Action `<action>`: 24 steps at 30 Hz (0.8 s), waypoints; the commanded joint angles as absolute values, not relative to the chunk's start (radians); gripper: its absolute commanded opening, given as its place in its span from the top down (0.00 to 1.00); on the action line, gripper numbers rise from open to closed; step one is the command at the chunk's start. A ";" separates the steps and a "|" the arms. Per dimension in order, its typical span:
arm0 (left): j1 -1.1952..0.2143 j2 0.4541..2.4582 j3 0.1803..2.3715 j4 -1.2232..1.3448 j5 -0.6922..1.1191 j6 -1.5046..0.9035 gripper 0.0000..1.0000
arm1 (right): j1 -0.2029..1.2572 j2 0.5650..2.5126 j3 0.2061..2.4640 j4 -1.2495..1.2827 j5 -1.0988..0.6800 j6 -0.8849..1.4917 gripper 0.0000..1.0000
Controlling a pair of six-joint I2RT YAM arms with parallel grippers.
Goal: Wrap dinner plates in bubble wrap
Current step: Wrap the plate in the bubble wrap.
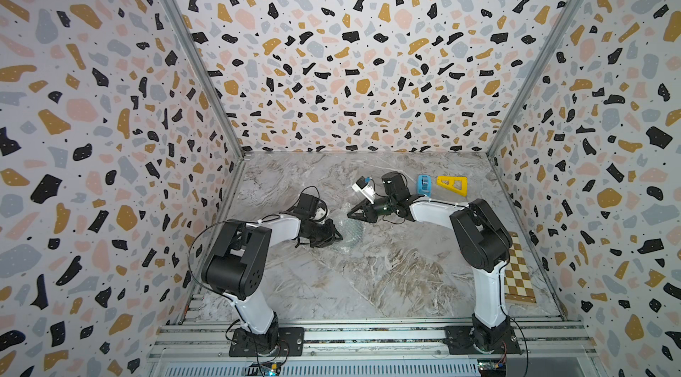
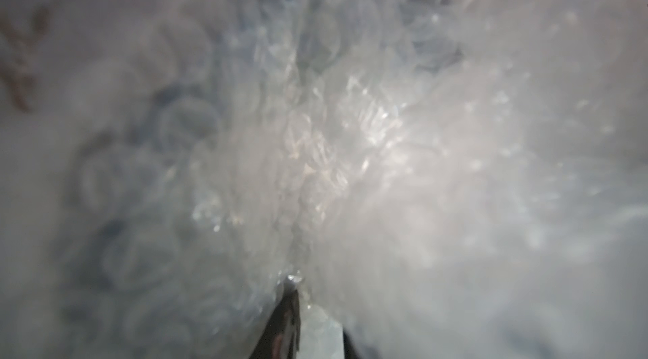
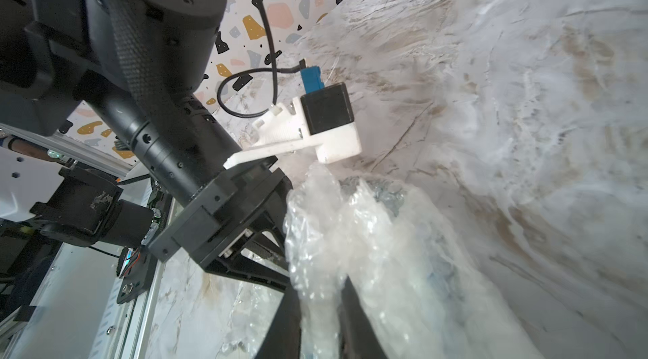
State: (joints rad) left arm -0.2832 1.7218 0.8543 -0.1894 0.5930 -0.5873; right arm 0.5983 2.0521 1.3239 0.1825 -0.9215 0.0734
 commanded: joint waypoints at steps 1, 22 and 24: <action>-0.270 1.758 0.808 -0.275 0.509 -0.582 0.76 | 0.624 2.061 1.351 0.155 -0.909 0.048 0.87; -0.232 1.717 0.778 -0.231 0.607 -0.635 0.70 | 0.747 2.103 1.232 0.207 -0.566 0.183 0.96; -0.219 1.683 0.784 -0.255 0.630 -0.641 0.69 | 0.747 2.118 1.238 0.194 -0.547 0.178 0.96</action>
State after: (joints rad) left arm -0.2417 1.7061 0.8150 -0.1410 0.6712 -0.6323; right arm 0.7410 2.0911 1.2419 0.2363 -0.6083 0.1646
